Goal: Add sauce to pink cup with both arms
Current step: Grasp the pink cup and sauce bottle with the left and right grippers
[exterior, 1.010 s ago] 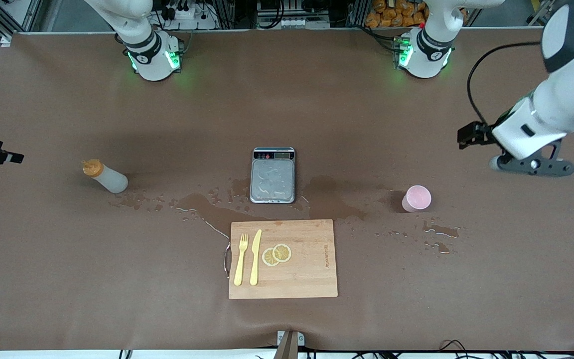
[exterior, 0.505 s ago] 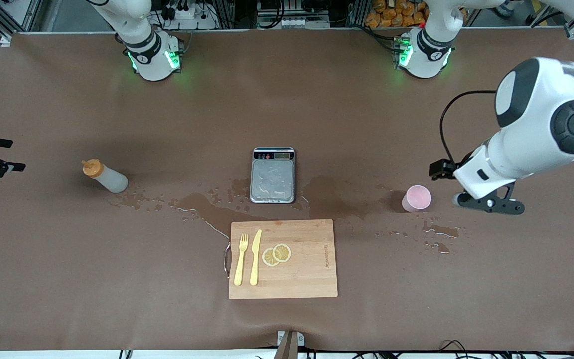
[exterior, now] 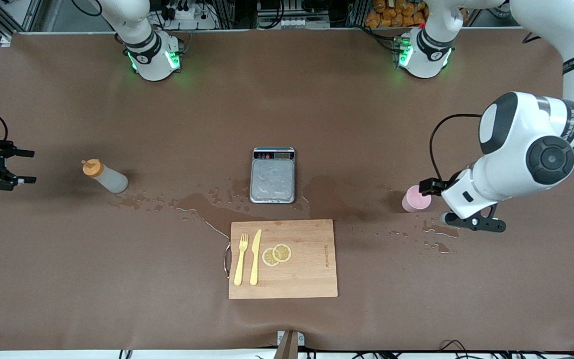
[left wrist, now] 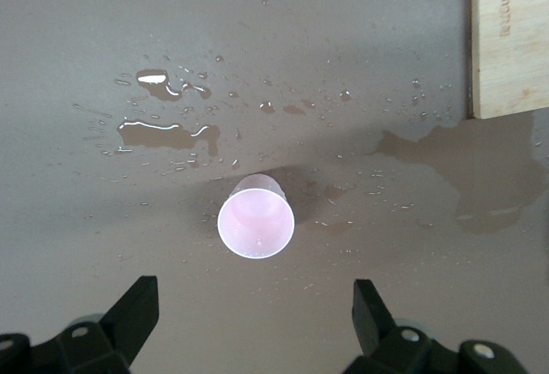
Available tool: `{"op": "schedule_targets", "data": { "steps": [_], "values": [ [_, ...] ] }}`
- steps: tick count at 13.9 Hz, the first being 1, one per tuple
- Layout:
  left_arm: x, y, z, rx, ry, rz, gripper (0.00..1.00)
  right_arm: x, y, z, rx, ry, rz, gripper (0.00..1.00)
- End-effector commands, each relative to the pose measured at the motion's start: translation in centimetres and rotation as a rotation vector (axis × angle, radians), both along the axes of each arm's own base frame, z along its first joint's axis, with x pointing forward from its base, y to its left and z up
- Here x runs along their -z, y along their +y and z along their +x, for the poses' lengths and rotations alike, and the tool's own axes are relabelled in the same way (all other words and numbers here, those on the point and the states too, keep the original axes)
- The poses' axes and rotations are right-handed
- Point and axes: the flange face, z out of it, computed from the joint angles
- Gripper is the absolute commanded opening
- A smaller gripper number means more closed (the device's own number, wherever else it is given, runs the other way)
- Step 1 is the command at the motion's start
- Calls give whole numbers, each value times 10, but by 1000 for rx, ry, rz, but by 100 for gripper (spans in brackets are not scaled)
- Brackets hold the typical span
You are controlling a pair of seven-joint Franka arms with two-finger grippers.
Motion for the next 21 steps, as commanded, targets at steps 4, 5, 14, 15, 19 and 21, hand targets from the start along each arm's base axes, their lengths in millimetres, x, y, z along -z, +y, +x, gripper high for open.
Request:
{"op": "schedule_targets", "data": {
  "steps": [4, 5, 14, 15, 19, 21],
  "values": [
    [45, 11, 6, -31, -10, -10, 100, 58, -34, -6, 258, 63, 236, 100],
    [60, 14, 6, -40, -6, -11, 100, 65, -33, -6, 266, 80, 239, 100],
    [141, 49, -9, -95, 118, 14, 100, 158, -12, -17, 253, 206, 337, 100],
    [140, 50, -14, -97, 113, 13, 100, 164, -10, -18, 251, 214, 343, 100],
    [153, 55, -20, -107, 116, 11, 100, 189, 8, -22, 203, 243, 396, 100],
    [166, 54, -25, -117, 141, 14, 100, 191, 16, -22, 191, 253, 403, 100]
  ]
}}
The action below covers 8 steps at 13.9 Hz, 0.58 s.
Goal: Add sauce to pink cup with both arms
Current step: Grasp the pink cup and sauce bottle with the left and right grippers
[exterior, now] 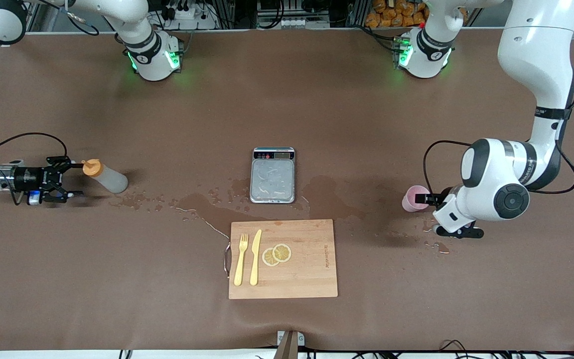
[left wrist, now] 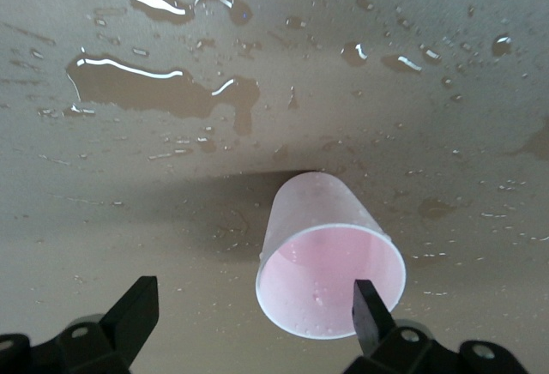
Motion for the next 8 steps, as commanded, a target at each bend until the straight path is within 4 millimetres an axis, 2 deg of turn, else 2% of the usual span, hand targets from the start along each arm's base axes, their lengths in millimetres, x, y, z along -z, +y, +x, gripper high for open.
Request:
{"op": "schedule_targets", "data": {
  "steps": [1, 5, 6, 7, 8],
  "values": [
    [9, 1, -11, -32, 14, -5, 100, 4, 14, 4, -18, 0, 31, 100],
    [22, -4, -20, -55, 49, 12, 100, 12, 27, 7, -40, 8, 39, 100],
    [24, -5, -20, -57, 54, 13, 83, 15, 29, 7, -42, 13, 43, 100],
    [25, -7, -20, -56, 53, 13, 46, 18, 29, 6, -39, 15, 42, 100],
    [24, -8, -19, -61, 50, 13, 2, 22, 34, 8, -47, 16, 42, 100]
  ]
}}
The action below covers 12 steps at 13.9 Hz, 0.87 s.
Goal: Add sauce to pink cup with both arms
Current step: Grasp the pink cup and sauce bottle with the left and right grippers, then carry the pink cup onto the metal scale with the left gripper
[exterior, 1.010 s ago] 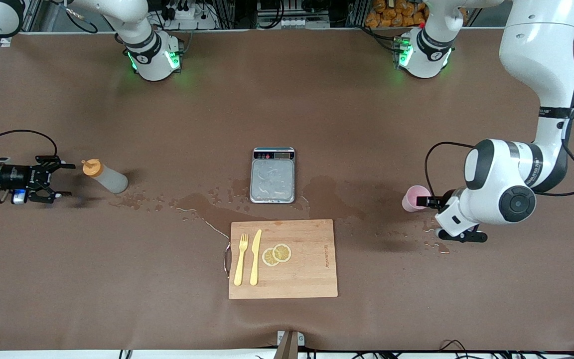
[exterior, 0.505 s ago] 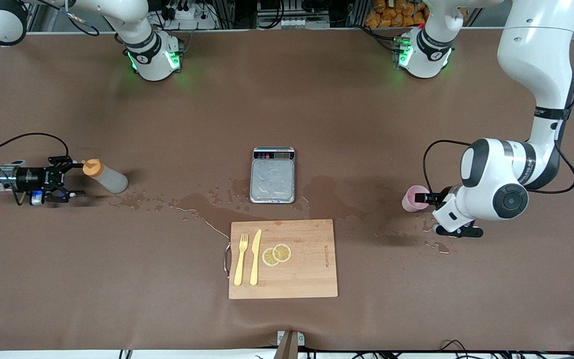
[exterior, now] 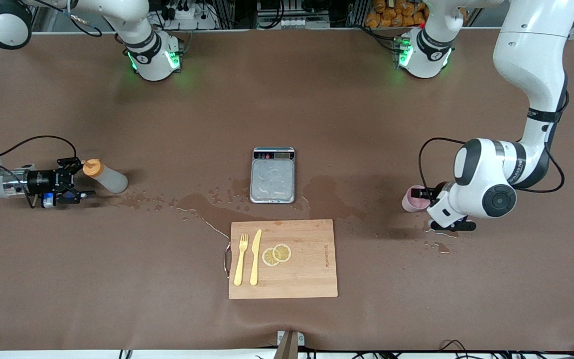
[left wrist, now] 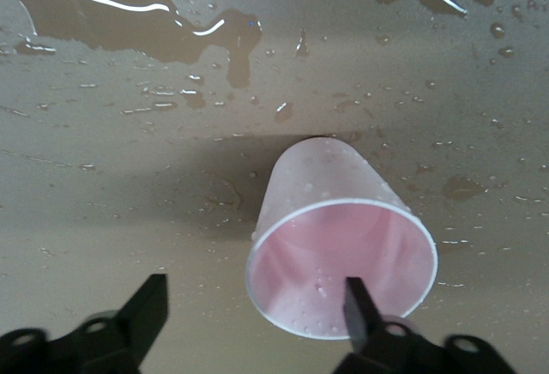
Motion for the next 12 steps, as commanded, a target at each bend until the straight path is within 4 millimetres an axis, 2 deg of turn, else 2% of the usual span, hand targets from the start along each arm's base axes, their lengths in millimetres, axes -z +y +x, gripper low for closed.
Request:
{"op": "schedule_targets", "data": {
  "steps": [1, 8, 10, 11, 12],
  "values": [
    [-1, -4, -1, -27, -8, -7, 0, 13, 8, 0, -2, 1, 23, 100],
    [-2, -2, -1, -29, -8, -7, 0, 17, 28, 6, -44, -3, 38, 100],
    [-11, -2, 1, -29, -23, -10, 0, 17, 37, 8, -61, -3, 41, 100],
    [-21, -4, 4, -27, -40, -13, 0, 16, 38, 8, -69, -3, 50, 96],
    [-33, -7, 5, -23, -58, -17, 0, 16, 38, 7, -72, -4, 56, 86]
  ]
}}
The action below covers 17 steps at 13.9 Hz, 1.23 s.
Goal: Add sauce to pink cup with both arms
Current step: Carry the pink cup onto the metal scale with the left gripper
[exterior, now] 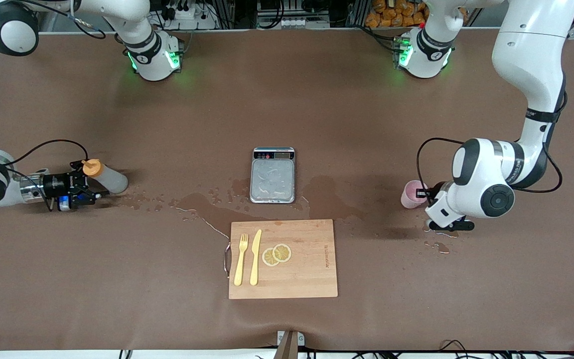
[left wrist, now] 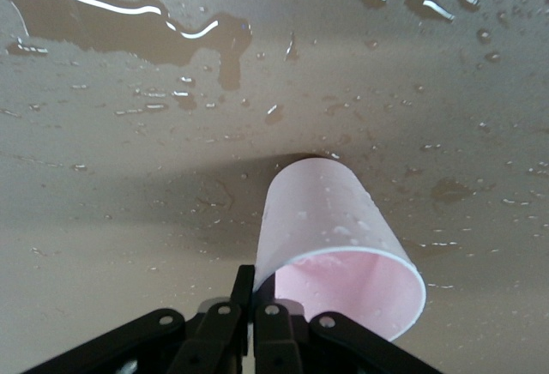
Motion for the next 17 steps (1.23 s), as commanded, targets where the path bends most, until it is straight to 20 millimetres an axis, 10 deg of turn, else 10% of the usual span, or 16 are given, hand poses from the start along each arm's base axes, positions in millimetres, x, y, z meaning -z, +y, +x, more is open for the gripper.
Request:
{"op": "schedule_targets", "data": {
  "steps": [1, 4, 9, 14, 17],
  "values": [
    [-41, -14, 1, -4, -59, -18, 0, -2, 3, -1, -9, -19, 31, 78],
    [-73, -62, -4, -61, -84, -53, 0, -2, 3, -1, -13, -27, 35, 55],
    [-110, -162, -26, -169, -59, -56, 0, -6, 7, 3, -19, -18, 36, 50],
    [-102, -263, -61, -201, -21, -58, 0, -31, 16, 27, -29, 3, -18, 51],
    [-93, -288, -62, -256, -9, -52, 0, -55, 19, 47, -31, 22, -78, 51]
  ]
}}
